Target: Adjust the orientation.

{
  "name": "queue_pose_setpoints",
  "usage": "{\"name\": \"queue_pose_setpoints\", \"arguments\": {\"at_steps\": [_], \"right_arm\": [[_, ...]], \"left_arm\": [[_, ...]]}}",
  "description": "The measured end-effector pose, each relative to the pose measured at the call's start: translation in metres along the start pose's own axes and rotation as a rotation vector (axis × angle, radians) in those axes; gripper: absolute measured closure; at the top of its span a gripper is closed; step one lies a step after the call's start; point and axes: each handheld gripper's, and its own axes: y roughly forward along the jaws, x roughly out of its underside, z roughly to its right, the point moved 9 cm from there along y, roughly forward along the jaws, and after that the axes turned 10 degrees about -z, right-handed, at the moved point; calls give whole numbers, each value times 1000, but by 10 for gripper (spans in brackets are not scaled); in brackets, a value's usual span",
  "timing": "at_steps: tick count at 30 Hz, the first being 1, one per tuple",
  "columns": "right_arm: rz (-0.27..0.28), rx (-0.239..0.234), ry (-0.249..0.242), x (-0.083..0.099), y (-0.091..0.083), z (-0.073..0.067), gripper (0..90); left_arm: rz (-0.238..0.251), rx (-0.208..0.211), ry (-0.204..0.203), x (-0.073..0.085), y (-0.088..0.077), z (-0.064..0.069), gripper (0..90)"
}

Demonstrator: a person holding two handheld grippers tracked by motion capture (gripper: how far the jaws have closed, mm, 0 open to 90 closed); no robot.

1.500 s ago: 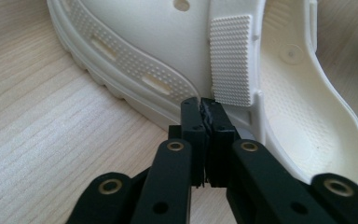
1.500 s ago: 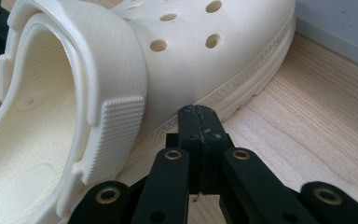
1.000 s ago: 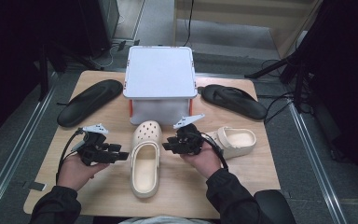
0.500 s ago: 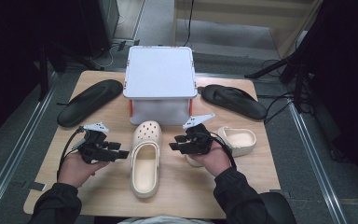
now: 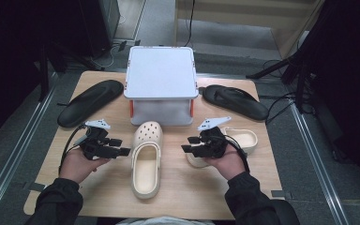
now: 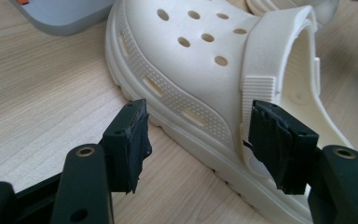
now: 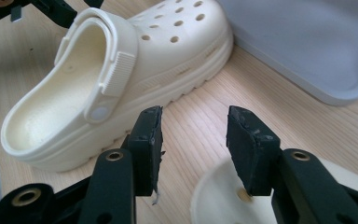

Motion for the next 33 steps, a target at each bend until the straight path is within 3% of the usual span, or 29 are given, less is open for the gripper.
{"name": "queue_pose_setpoints", "arguments": {"at_steps": [25, 30, 33], "right_arm": [[30, 124, 107, 53, -64, 45, 563], [53, 129, 145, 64, -78, 53, 574], [54, 158, 166, 71, -86, 59, 568]], "left_arm": [[-25, -2, 23, -17, 3, -2, 396], [-20, 0, 20, -21, 3, -4, 399], [-24, 3, 20, -22, 4, -5, 399]]}}
